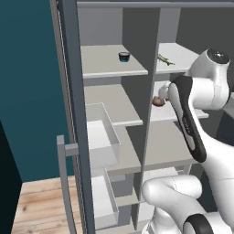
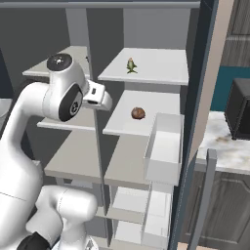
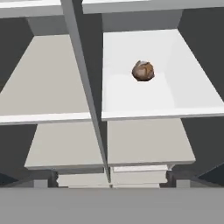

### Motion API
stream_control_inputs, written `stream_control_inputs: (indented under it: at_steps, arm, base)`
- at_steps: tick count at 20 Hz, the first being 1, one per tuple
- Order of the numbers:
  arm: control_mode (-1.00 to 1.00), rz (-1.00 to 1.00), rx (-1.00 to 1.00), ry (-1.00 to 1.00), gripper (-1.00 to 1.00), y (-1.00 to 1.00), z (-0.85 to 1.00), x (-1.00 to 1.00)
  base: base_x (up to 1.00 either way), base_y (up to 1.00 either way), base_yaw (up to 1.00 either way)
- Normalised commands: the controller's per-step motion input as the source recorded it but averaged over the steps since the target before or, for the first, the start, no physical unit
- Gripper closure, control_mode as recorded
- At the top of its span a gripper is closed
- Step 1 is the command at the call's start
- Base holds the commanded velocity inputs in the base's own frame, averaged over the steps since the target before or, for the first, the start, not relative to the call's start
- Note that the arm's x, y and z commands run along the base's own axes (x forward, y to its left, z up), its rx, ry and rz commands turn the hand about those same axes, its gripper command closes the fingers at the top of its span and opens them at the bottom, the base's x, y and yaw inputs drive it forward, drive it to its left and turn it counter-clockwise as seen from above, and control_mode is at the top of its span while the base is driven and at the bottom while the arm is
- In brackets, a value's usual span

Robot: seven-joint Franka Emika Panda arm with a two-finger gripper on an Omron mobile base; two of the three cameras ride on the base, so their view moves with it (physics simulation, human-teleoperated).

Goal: There's a fish in the fridge that needs to be moved to the freezer for freezing. Pick up the fish from the fridge, place it on any shelf in the freezer, and close the fridge and freezer doors when done.

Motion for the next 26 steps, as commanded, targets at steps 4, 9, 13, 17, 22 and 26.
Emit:
stream_control_inputs:
  at_steps: [4, 9, 13, 17, 22, 26]
  arm:
    - [-1.0, 0.0, -0.04, -0.18, -1.0, -0.29, 0.79, 0.05]
    - [-1.0, 0.0, -0.05, -0.1, -1.0, -0.29, 0.55, 0.19]
    - [-1.0, 0.0, -0.04, -0.01, -1.0, -0.29, 0.37, 0.32]
    - [-1.0, 0.01, -0.01, 0.0, -1.0, -0.14, 0.19, 0.5]
    - [-1.0, 0.04, 0.0, -0.01, -1.0, -0.02, 0.0, 0.68]
    - [-1.0, 0.05, 0.0, -0.01, -1.0, -0.16, 0.02, 0.64]
  base:
    - [0.0, 0.0, 0.0]
    - [0.0, 0.0, 0.0]
    - [0.0, 0.0, 0.0]
    - [0.0, 0.0, 0.0]
    - [0.0, 0.0, 0.0]
    - [0.0, 0.0, 0.0]
